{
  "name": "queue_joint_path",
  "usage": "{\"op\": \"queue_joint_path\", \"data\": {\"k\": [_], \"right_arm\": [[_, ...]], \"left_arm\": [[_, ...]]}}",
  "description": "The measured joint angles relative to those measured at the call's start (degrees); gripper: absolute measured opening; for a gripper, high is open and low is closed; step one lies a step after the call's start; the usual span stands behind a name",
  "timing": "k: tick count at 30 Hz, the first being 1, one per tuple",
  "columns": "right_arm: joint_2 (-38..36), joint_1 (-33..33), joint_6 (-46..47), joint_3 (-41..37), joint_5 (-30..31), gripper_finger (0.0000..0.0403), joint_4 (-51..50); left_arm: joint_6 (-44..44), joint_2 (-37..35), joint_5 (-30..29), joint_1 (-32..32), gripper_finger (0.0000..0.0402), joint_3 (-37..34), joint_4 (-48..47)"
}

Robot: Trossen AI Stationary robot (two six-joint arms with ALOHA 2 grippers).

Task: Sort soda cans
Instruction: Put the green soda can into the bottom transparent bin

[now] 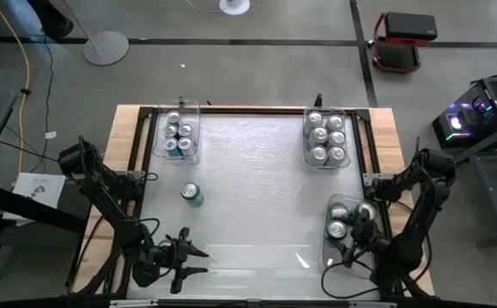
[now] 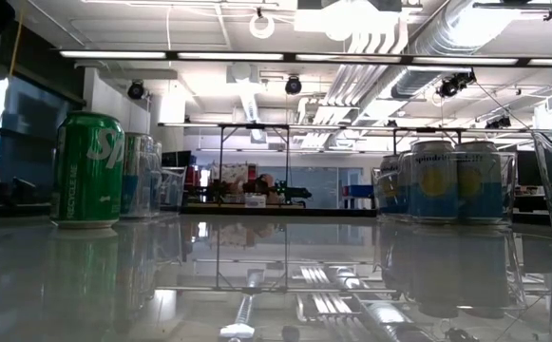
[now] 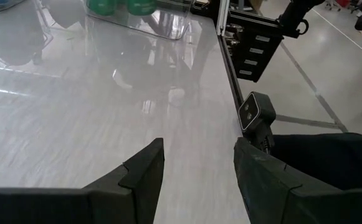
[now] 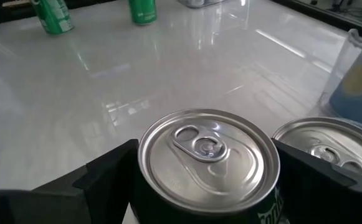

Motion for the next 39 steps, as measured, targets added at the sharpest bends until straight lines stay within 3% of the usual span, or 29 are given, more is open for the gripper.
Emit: {"op": "queue_joint_path", "data": {"k": [32,39], "right_arm": [[0.07,-2.13,0.14,-0.05,-1.20,0.0342,-4.63],[0.30,-2.28,-0.44,8.23,-7.16,0.0342,-15.47]], "left_arm": [[-0.09,0.00,0.00,0.00,0.0174,0.00,0.00],[-0.07,0.00,0.00,0.00,0.0174,0.00,0.00]]}}
